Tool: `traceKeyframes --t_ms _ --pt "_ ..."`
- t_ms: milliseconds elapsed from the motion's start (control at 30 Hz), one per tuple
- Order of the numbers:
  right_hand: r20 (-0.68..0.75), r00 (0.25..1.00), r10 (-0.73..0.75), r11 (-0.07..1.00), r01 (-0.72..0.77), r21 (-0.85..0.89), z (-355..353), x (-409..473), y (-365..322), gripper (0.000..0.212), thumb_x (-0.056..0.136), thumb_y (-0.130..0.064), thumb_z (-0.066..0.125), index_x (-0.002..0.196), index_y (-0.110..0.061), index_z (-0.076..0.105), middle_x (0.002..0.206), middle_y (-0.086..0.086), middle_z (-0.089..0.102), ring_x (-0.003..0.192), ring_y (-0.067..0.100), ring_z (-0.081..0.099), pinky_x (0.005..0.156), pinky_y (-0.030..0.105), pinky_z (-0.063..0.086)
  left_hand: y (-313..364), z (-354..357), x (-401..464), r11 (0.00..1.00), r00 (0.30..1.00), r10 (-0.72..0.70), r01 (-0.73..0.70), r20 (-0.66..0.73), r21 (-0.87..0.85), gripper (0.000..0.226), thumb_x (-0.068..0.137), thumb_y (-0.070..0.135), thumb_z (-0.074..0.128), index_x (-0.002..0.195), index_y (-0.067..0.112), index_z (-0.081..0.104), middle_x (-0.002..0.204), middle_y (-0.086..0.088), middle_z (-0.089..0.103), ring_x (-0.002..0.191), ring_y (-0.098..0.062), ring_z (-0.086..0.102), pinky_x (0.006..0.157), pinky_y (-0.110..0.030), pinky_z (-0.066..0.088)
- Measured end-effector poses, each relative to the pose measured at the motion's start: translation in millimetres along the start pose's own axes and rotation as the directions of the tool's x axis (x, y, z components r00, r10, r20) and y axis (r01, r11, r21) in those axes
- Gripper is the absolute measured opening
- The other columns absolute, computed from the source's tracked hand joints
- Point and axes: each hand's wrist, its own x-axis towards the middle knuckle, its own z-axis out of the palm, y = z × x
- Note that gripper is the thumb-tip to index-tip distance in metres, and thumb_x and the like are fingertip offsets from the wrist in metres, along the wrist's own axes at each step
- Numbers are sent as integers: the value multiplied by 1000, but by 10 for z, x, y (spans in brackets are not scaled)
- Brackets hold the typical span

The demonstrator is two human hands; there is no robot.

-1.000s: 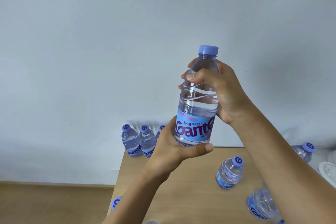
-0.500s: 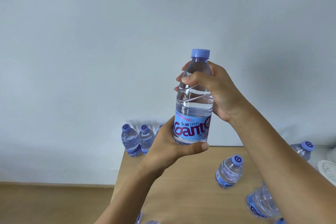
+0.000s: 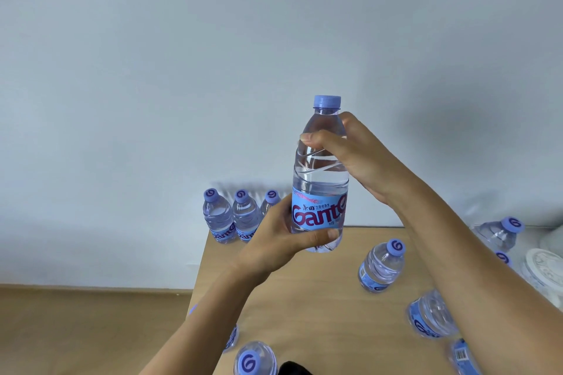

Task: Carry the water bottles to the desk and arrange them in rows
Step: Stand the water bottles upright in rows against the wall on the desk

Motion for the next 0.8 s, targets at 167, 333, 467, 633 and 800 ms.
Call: traceKeyframes --t_ms 167,333,467,633,800 --pt "-19 999 26 1000 -26 6 21 -62 122 37 90 -31 70 108 -3 55 107 15 71 89 21 71 72 24 54 -149 -11 -9 1000 1000 -23 23 2 2 49 73 15 83 117 15 61 108 -3 74 103 -20 70 85 -29 57" --pt "-68 998 9 1000 -10 -20 61 -106 277 31 91 -25 70 104 1 58 104 20 71 94 31 68 91 48 53 -317 -69 22 998 999 -53 53 -5 29 51 71 16 84 117 15 61 107 -4 74 102 -21 70 86 -33 58" --pt "-49 998 34 998 -37 -52 70 -135 512 27 90 -23 72 106 -3 63 99 4 72 88 13 69 84 32 52 -526 -155 75 988 995 -101 101 -10 116 52 71 14 87 116 16 62 108 -1 73 101 -14 70 80 -23 56" --pt "13 993 115 983 -111 -144 151 -212 939 27 88 -25 74 106 -8 62 99 2 70 97 16 69 91 34 51 -946 -205 127 970 985 -169 172 -31 172 57 68 12 89 117 23 62 111 7 71 102 -8 67 78 -14 51" --pt "45 976 213 971 -206 -125 266 -305 1433 21 87 -17 76 101 -22 60 88 -14 70 86 2 66 82 23 48 -1434 -253 158 940 978 -190 208 -90 271 59 63 9 91 106 35 61 107 10 69 102 -6 64 88 -21 51"
